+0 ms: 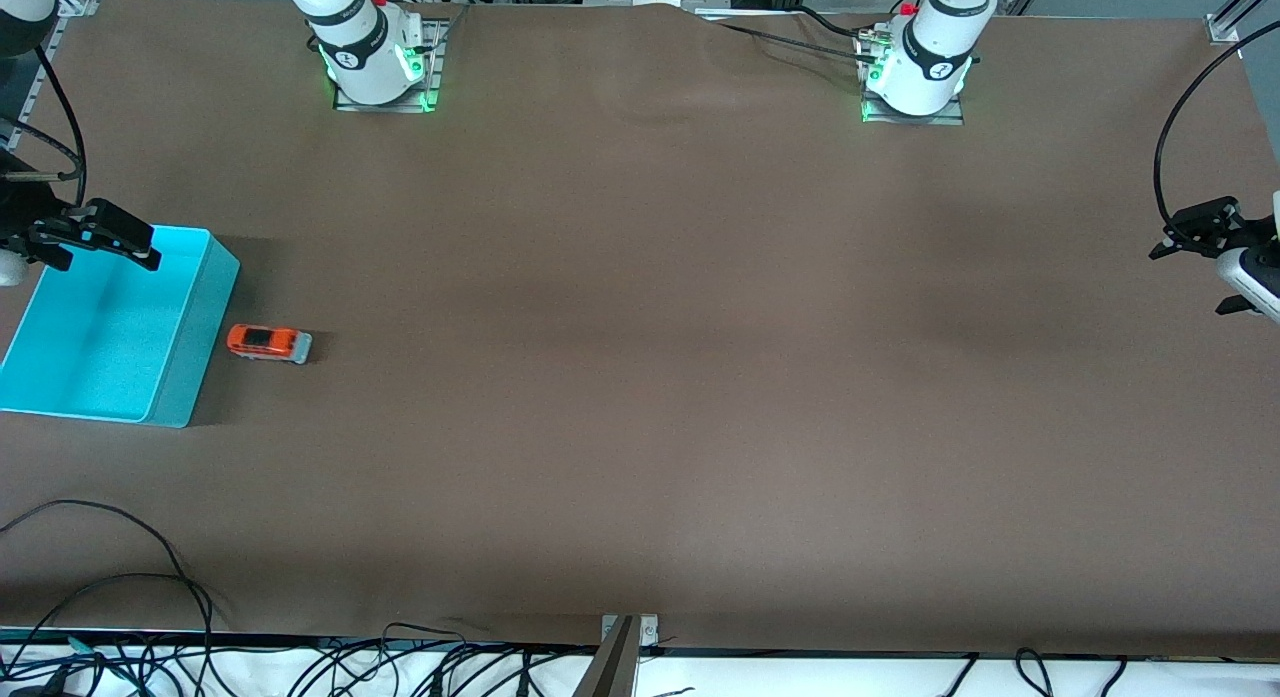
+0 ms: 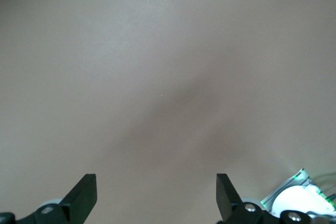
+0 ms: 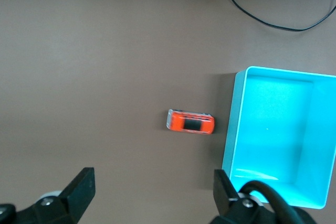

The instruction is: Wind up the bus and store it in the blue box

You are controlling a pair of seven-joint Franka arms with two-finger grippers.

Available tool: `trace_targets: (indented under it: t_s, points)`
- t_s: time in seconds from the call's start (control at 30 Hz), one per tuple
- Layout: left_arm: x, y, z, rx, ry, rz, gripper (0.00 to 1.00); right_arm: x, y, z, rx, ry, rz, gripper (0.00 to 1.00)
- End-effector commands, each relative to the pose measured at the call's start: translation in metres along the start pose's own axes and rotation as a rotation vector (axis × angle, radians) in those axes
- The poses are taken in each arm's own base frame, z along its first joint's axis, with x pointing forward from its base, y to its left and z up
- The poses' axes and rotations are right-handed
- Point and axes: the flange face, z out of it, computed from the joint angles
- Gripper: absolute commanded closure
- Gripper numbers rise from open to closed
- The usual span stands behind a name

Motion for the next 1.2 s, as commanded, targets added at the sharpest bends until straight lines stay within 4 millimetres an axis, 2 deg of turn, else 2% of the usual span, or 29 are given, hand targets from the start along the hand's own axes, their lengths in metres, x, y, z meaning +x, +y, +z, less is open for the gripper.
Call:
trace_targets:
  t_s: [0.0,0.13,0.3,0.43,0.57,0.67,0.77,1.17]
  points:
    - [-0.004,0.005,0.000,-0.014,-0.032,-0.092,0.00,0.000,-0.002,-0.006,-0.004,-0.004,-0.011,0.00]
    - [-0.003,0.004,0.001,-0.022,-0.026,-0.160,0.00,0.000,-0.001,-0.006,-0.004,-0.004,-0.010,0.00]
    - [-0.002,0.004,-0.005,-0.033,-0.001,-0.470,0.00,-0.001,-0.001,-0.007,-0.004,-0.003,-0.010,0.00]
    - [0.007,0.011,-0.006,-0.025,0.003,-0.616,0.00,-0.001,-0.001,-0.007,-0.004,-0.003,-0.010,0.00]
    - [0.007,0.011,-0.007,-0.023,0.003,-0.649,0.00,-0.001,-0.001,-0.007,-0.004,-0.004,-0.011,0.00]
    - [0.007,0.014,-0.023,-0.010,0.028,-0.653,0.00,-0.002,-0.002,-0.006,-0.004,-0.013,-0.011,0.00]
    - [0.021,0.028,-0.024,0.004,0.023,-0.644,0.00,-0.002,-0.001,-0.006,-0.004,-0.013,-0.010,0.00]
    - [0.019,0.028,-0.027,0.002,0.031,-0.689,0.00,0.000,-0.001,0.005,-0.004,-0.035,-0.006,0.00]
